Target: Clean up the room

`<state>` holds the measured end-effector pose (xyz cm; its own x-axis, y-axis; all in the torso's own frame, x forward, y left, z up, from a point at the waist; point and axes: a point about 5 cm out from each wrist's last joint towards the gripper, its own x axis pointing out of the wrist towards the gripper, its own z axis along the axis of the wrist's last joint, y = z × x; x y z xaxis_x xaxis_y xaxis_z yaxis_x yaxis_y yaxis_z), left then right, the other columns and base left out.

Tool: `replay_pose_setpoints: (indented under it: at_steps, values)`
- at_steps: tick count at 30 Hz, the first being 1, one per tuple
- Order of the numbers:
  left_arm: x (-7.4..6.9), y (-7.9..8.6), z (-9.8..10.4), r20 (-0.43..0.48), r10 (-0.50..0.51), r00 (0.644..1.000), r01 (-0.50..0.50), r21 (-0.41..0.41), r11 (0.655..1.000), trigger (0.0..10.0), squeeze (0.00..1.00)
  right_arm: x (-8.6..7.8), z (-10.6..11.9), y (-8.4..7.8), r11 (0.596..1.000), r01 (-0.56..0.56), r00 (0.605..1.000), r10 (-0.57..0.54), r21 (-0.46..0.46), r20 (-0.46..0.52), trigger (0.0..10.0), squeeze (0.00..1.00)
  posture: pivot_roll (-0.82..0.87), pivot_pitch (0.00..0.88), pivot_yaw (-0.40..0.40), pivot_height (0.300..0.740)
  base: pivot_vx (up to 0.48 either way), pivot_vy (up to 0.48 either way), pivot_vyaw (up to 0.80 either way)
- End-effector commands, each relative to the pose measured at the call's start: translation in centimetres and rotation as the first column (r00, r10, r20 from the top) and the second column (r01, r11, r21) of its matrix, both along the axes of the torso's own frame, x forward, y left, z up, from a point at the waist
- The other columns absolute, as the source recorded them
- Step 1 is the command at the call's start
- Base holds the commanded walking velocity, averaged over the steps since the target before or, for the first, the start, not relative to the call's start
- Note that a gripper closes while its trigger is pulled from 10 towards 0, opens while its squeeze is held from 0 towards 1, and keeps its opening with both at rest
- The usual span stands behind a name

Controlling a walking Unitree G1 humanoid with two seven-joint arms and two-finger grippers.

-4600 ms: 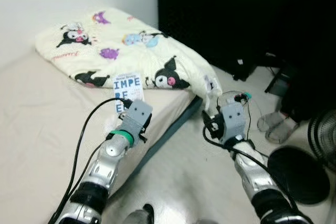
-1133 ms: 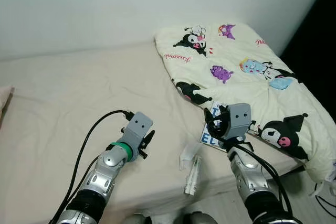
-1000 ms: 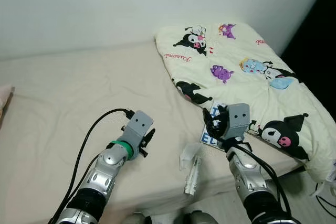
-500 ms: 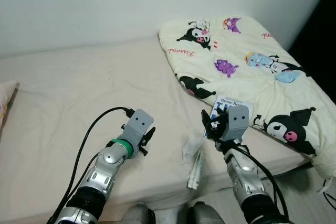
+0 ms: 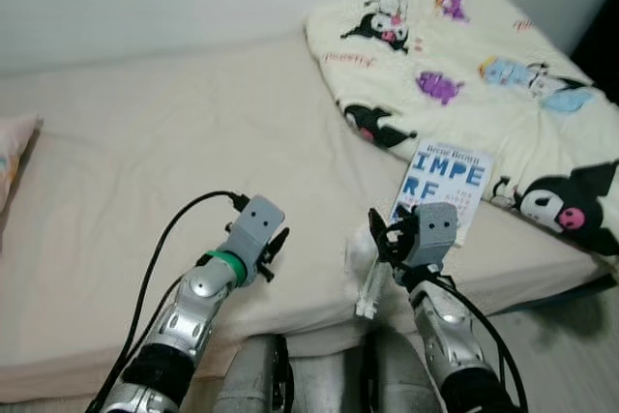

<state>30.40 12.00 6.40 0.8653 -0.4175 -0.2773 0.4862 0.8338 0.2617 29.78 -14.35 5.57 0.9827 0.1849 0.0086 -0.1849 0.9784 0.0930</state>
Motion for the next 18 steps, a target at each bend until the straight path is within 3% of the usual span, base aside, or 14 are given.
replay_pose_setpoints:
  at_steps: [1, 18]
  values:
    - [-0.19, 0.19, -0.1, -0.009, -0.007, 1.0, 0.008, 0.015, 1.0, 10.0, 0.0, -0.27, -0.41, 0.11, 1.0, 0.003, 1.0, -0.002, 0.018, -0.023, 10.0, 0.0, -0.02, 0.104, 0.149, 0.617, 0.0, 0.0, 0.0]
    - [-0.21, 0.49, 0.3, -0.007, 0.005, 1.0, -0.005, 0.017, 1.0, 10.0, 0.0, -0.48, -0.4, 0.93, 0.999, -0.021, 0.999, 0.022, 0.037, -0.024, 10.0, 0.0, -0.02, 0.111, 0.162, 0.617, 0.0, 0.0, 0.0]
